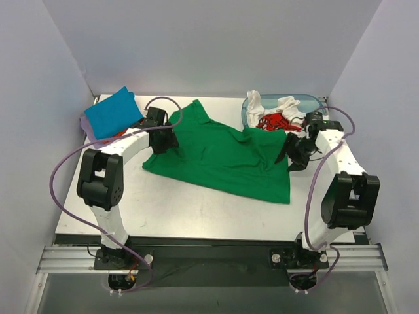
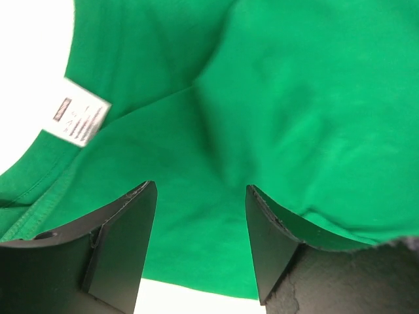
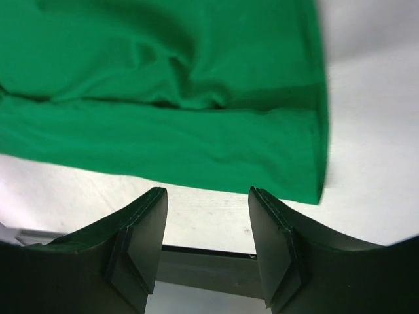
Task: Fold and stack the t-shirts
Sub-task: Fold the flattened tshirt in 1/3 of the way
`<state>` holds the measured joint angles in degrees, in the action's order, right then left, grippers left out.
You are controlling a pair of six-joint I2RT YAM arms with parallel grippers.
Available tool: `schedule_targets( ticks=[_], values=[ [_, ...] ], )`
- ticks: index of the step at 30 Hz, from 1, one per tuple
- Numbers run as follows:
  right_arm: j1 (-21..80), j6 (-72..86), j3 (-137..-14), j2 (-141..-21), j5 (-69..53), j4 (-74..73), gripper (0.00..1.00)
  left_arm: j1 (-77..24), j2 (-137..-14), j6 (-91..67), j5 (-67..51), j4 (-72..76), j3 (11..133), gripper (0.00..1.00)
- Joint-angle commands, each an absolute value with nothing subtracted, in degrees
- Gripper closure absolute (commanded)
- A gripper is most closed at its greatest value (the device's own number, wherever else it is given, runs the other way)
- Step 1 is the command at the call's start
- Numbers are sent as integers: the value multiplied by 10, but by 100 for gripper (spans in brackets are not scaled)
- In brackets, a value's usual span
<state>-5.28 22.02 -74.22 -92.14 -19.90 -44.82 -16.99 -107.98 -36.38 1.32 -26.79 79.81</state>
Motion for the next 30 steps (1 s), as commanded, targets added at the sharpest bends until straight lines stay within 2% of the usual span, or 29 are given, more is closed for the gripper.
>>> schedule_targets(
  ticks=[1, 13, 24, 30],
  values=[
    [-14, 221, -707, -946, -230, -429, 47, -156, -1041, -374, -21, -189, 759, 33],
    [11, 234, -642, -1049, -216, -380, 49, -134, -1023, -381, -32, -140, 614, 33],
    [19, 276, -535, -1051, -216, -383, 51, -134, -911, -403, -8, -178, 464, 33],
    [34, 315, -469, -985, -223, -393, 51, -132, -818, -417, 55, -252, 397, 32]
  ],
)
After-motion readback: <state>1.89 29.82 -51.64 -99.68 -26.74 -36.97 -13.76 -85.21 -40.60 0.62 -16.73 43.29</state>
